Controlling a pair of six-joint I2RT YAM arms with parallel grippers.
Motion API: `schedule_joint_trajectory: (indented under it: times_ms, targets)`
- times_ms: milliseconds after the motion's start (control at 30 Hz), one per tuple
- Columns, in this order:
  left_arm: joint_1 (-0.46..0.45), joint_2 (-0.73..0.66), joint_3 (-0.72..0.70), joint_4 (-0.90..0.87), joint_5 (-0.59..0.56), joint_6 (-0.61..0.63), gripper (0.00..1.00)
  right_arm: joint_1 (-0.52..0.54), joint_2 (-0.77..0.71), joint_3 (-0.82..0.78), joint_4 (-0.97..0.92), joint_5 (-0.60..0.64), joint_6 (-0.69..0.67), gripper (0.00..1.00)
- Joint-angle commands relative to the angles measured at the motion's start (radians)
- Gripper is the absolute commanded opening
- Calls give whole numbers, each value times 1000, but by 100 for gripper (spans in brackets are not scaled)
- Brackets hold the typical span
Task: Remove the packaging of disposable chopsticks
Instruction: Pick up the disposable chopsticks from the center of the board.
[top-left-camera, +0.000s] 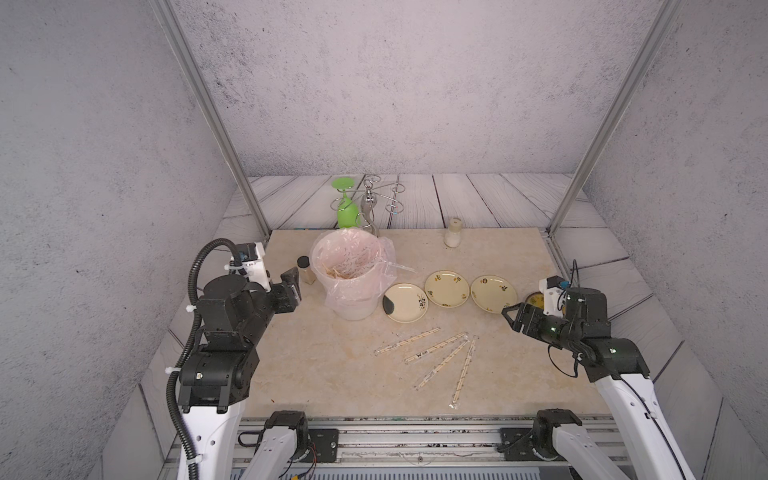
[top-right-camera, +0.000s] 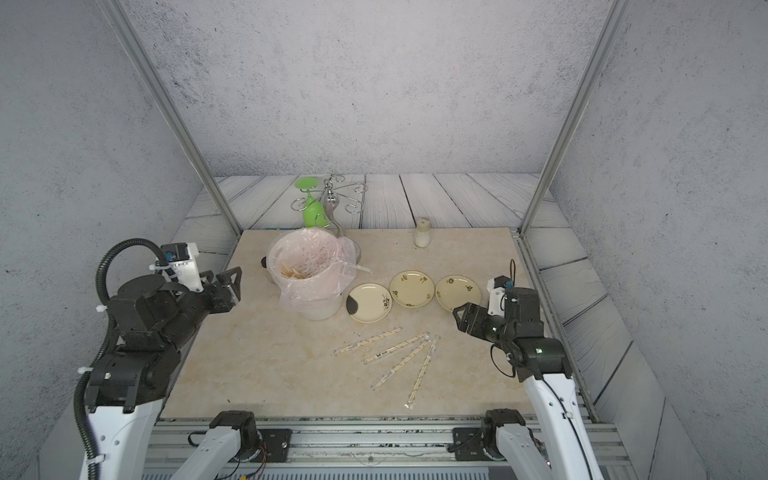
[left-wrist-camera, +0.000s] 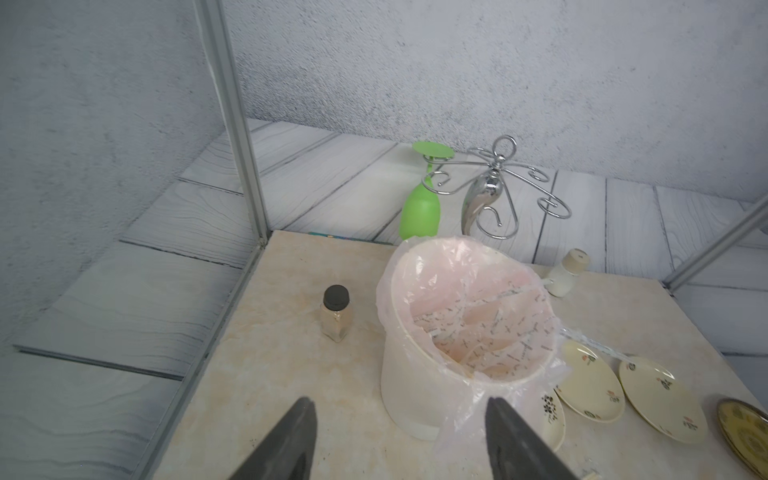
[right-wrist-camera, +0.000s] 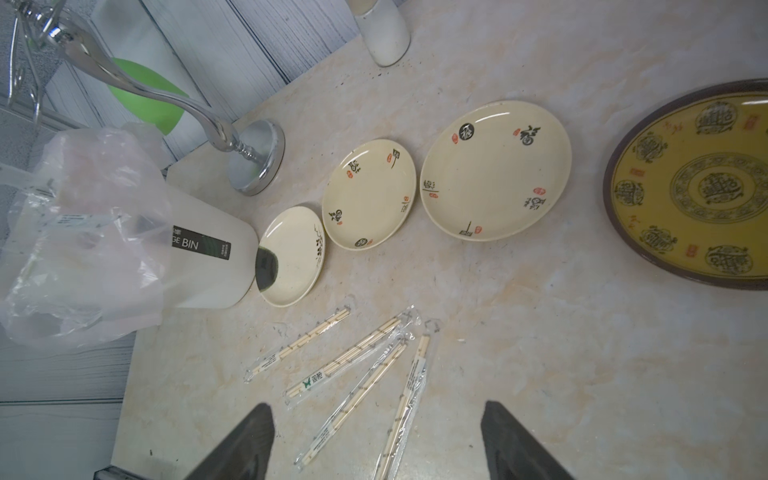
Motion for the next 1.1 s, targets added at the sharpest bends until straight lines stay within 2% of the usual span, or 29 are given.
schedule_joint_trajectory:
  times_ms: [0,200,333,733,1067]
  targets:
    - [-42,37,49,-103,88,31,64,19,-39,31,-84,-33,15,78]
    - [-272,101,141,-212,-78,101,64,47,-20,64,-125,-26,-4,76]
    - [-407,149,221,-257,-124,115,63,63,7,84,-115,-33,-5,76]
    - [-869,372,429,-363,-386,210,63,130,179,228,-106,46,-93,77]
    - [-1105,477,375,-311,-320,182,64,129,187,220,-93,111,-111,79]
